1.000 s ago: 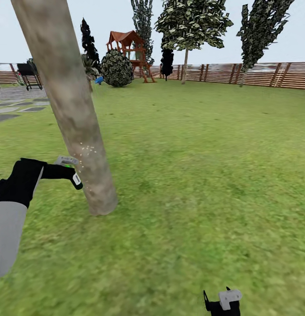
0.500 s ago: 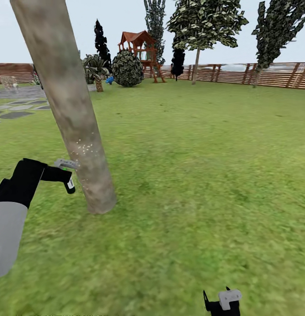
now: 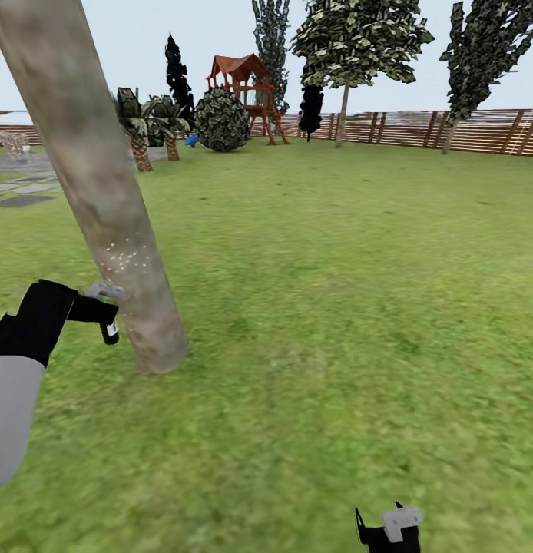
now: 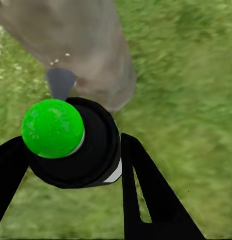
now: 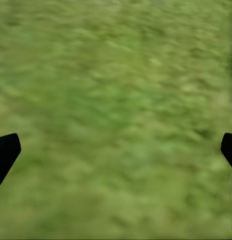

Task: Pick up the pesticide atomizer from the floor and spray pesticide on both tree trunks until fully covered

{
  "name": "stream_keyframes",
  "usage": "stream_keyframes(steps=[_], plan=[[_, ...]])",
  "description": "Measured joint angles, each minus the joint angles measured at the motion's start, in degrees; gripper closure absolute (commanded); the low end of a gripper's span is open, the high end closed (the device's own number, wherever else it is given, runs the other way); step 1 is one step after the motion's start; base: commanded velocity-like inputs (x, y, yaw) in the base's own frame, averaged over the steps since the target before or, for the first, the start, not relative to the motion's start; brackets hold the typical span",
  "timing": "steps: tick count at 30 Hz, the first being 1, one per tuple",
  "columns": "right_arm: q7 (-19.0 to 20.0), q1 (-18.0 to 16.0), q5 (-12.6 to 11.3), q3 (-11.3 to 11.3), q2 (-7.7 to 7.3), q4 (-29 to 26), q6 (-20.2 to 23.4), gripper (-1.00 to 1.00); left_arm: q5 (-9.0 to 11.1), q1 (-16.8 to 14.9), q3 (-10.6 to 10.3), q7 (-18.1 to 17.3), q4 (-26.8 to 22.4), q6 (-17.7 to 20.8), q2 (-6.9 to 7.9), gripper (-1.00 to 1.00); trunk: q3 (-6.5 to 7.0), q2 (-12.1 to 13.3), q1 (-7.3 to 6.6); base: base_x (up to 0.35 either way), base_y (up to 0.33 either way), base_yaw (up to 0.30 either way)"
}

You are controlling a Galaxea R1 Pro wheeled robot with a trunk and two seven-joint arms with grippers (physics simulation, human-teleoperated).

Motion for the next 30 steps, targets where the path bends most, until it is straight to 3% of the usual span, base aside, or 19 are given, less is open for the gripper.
stream_keyframes(steps=[1, 4, 11, 13, 17, 22, 23, 25, 30], plan=[[0.0, 0.01, -0.01, 0.0, 0.02, 0.0, 0.01, -1.0, -2.04, 0.98, 0.28, 0.07, 0.12, 0.07, 0.26, 1.0, -0.01, 0.0, 0.0, 0.0, -0.273, 0.0], [-0.03, 0.01, -0.02, 0.0, 0.05, -0.01, 0.0, -1.0, -3.49, 2.65, 0.48, 0.14, 0.24, 0.13, 0.34, 1.0, 0.0, 0.0, 0.0, 0.0, -0.272, 0.033], [-0.06, 0.0, -0.02, -0.01, 0.08, -0.01, 0.01, -1.0, -3.4, 4.03, 0.99, 1.29, 0.38, 0.15, -1.84, 1.0, 0.0, 0.0, 0.0, 0.0, -0.103, 0.239], [-0.02, 0.01, -0.02, -0.01, 0.08, -0.01, 0.0, -1.0, -3.62, 4.57, 2.65, 1.92, 0.46, 0.08, -1.81, 1.0, 0.0, 0.0, 0.0, 0.0, -0.007, 0.27], [-0.03, 0.0, -0.02, -0.01, 0.08, -0.01, 0.0, -1.0, -3.99, 6.29, 9.16, 6.89, 0.5, -0.41, -1.88, 1.0, 0.0, 0.0, 0.0, 0.0, -0.001, 0.164], [0.0, 0.01, 0.02, -0.01, 0.0, 0.03, 0.01, -1.0, -3.17, 8.51, 9.95, 8.02, 0.29, -0.46, -2.82, 1.0, 0.0, 0.0, 0.0, 0.208, 0.0, 0.013], [0.0, 0.01, 0.05, -0.01, -0.01, 0.07, 0.03, -1.0, -3.08, 8.69, 9.98, 8.11, 0.35, -0.4, -3.99, 1.0, 0.0, 0.0, 0.0, 0.329, 0.0, 0.001], [0.0, 0.01, 0.06, 0.0, -0.01, 0.07, 0.04, -1.0, -3.55, 8.73, 9.99, 8.16, 0.35, -0.55, -4.8, 1.0, 0.0, 0.0, 0.0, 0.336, 0.0, 0.0], [0.0, 0.0, 0.06, -0.01, -0.01, 0.08, 0.0, -1.0, -3.45, 8.74, 9.97, 8.18, 0.35, -0.51, -5.51, 1.0, 0.0, 0.0, 0.0, 0.258, 0.0, 0.0]])
